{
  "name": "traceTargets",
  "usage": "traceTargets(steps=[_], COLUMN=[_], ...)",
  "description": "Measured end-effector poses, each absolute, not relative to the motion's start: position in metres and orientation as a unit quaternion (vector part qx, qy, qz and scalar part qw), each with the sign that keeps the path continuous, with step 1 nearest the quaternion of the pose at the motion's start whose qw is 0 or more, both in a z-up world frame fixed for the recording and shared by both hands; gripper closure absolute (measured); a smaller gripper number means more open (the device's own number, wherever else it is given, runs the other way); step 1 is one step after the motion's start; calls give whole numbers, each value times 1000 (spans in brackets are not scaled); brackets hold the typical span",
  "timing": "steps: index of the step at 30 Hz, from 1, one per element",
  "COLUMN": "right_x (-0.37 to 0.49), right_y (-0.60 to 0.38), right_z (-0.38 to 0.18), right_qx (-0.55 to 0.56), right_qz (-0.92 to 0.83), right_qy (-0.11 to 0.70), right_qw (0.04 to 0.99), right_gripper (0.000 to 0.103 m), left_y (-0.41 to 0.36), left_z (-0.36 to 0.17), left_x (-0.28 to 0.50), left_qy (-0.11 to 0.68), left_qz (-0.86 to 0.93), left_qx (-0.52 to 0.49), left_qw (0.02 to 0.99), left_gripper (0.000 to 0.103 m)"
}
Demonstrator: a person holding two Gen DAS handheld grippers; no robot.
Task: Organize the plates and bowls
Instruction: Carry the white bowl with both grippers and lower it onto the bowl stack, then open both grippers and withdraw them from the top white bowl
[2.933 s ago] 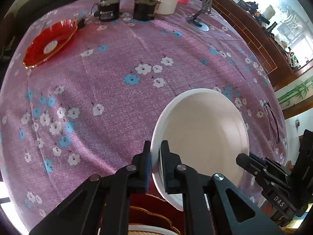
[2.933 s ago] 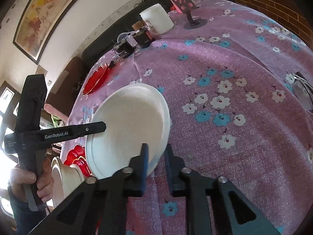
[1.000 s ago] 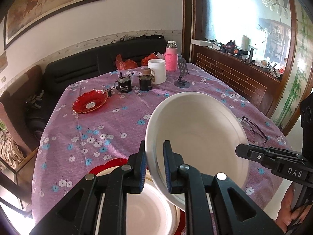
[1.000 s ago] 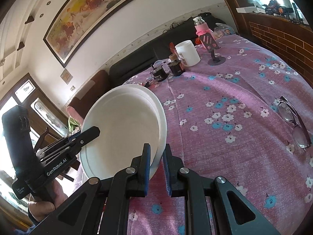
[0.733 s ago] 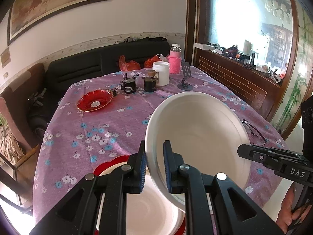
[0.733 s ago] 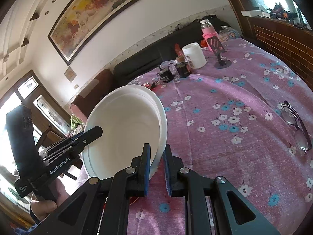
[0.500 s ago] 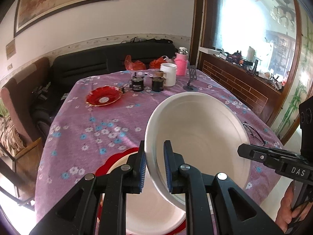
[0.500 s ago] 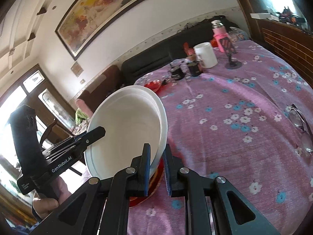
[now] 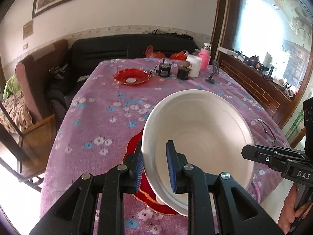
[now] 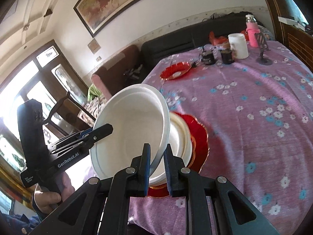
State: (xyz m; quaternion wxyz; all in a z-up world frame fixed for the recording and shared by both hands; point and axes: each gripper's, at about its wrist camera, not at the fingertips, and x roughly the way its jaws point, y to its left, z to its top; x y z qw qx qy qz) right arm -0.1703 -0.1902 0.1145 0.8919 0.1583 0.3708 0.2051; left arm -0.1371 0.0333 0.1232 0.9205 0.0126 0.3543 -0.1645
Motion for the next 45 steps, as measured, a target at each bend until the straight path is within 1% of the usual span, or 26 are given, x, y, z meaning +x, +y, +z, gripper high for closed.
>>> traceTargets(steps=[10,26,32,34,36,39,43,45], right_x=[-169,-156,-156,-158,-160,-163,-169,-172], right_y=[-188,-188,-189,-188,-189,-191,-198,-202], right_z=[105,92,92,93,95,97,99,101], right_qx=[156,167,168,166,167,167,176,179], right_qz=[198,192,194,192,191,189,184,181], right_qy=[386,404,403,401,397,392,384,380], right_qw=[888,879,879,880,882,885,888,889], right_gripper=[86,85,79,75,67,66,65,62], left_y=[36,35,34,34,34,36,39,39], left_z=[103,95,96,96,95,95,97,98], left_x=[-131,-119,-120,-120,-119,-119,-124,-127], left_qy=[377,385,384,383,383,383,378,376], left_qz=[-168,-166,-165,-164,-163,-163,-158,-157], left_qx=[5,6,6,5,1,0,-3,-4], left_qw=[911,908,909,909,909,909,912,913], left_gripper=[83,83,83,83,83,81,81,80])
